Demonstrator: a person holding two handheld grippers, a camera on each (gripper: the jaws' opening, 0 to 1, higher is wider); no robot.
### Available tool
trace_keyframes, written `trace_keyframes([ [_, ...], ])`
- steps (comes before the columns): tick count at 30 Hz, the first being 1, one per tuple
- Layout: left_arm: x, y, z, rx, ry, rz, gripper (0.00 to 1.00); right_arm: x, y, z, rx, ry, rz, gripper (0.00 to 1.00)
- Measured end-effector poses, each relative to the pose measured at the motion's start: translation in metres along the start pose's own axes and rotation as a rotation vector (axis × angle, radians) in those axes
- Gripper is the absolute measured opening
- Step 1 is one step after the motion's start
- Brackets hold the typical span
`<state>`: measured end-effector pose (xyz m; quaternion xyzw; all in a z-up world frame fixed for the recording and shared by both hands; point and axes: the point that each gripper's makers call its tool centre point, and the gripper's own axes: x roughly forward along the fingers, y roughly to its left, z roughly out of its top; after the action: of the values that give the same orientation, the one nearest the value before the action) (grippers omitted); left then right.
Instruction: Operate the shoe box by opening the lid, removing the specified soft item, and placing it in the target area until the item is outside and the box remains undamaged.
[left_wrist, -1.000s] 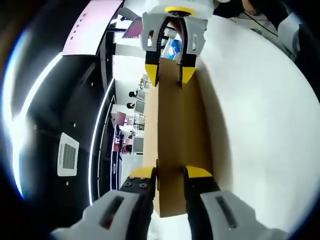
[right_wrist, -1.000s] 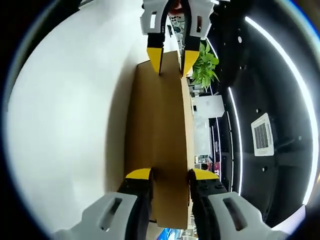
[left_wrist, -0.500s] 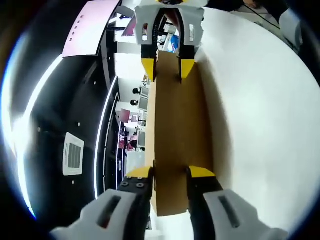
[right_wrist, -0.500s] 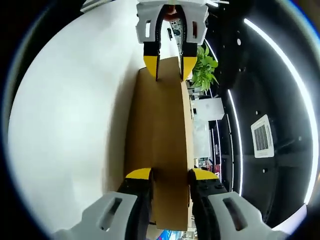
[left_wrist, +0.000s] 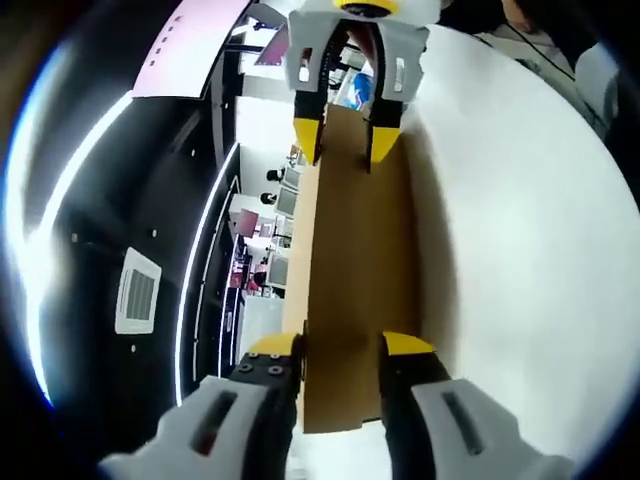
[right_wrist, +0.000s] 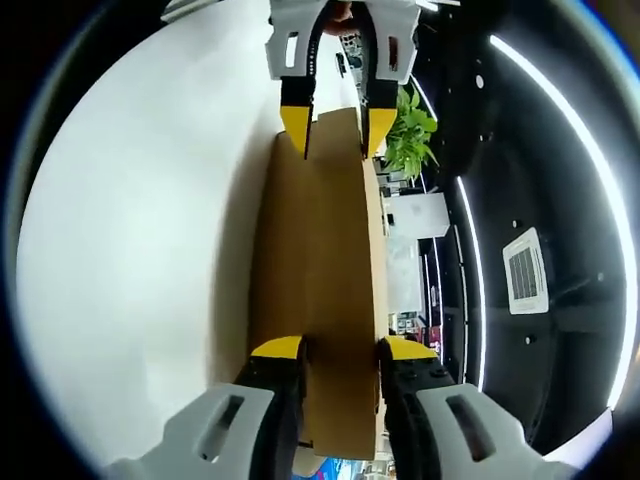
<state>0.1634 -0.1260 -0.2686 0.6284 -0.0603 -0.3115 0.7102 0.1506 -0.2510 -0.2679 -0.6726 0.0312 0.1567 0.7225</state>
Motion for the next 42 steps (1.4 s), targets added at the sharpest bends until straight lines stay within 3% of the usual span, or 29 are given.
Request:
trace_keyframes([
  [4,-0.004,-0.002,0.003,-0.090,-0.034,-0.019,0.35,-0.001,-0.001,0.002,0.055,-0.001,0.003,0.29],
  [8,-0.015,-0.005,0.009,-0.229,-0.085,-0.076,0.39,-0.006,0.000,0.008,0.126,-0.021,0.028,0.29],
  [9,-0.023,-0.004,0.017,-0.331,-0.144,-0.104,0.40,-0.009,0.000,0.010,0.152,-0.028,0.033,0.28],
  [11,-0.036,0.000,0.019,-0.478,-0.179,-0.145,0.47,-0.021,-0.007,0.014,0.254,-0.035,0.018,0.27],
  [14,-0.050,0.013,0.008,-0.569,-0.178,-0.114,0.55,-0.033,-0.014,0.015,0.337,-0.041,0.014,0.34],
  [17,-0.065,0.026,0.000,-0.610,-0.190,-0.074,0.56,-0.046,-0.020,0.017,0.416,-0.051,0.008,0.39],
  [21,-0.090,0.035,-0.001,-0.722,-0.245,-0.073,0.62,-0.066,-0.029,0.021,0.526,-0.082,-0.008,0.43],
  [24,-0.109,0.041,-0.007,-0.780,-0.256,-0.066,0.70,-0.082,-0.036,0.026,0.610,-0.111,-0.014,0.52],
  [30,-0.153,0.055,-0.030,-0.883,-0.248,-0.023,0.81,-0.115,-0.045,0.028,0.816,-0.130,-0.003,0.66],
  [34,-0.179,0.048,-0.051,-0.946,-0.191,-0.020,0.95,-0.134,-0.043,0.030,0.945,-0.143,0.032,0.75],
  [37,-0.202,0.047,-0.072,-1.015,-0.144,0.011,0.99,-0.151,-0.040,0.014,1.012,-0.096,0.018,0.82],
  [39,-0.213,0.050,-0.083,-1.070,-0.148,0.041,0.99,-0.158,-0.038,0.007,1.031,-0.089,0.013,0.83],
  [42,-0.230,0.044,-0.103,-1.145,-0.114,0.041,0.99,-0.170,-0.033,-0.007,1.087,-0.058,-0.001,0.86],
])
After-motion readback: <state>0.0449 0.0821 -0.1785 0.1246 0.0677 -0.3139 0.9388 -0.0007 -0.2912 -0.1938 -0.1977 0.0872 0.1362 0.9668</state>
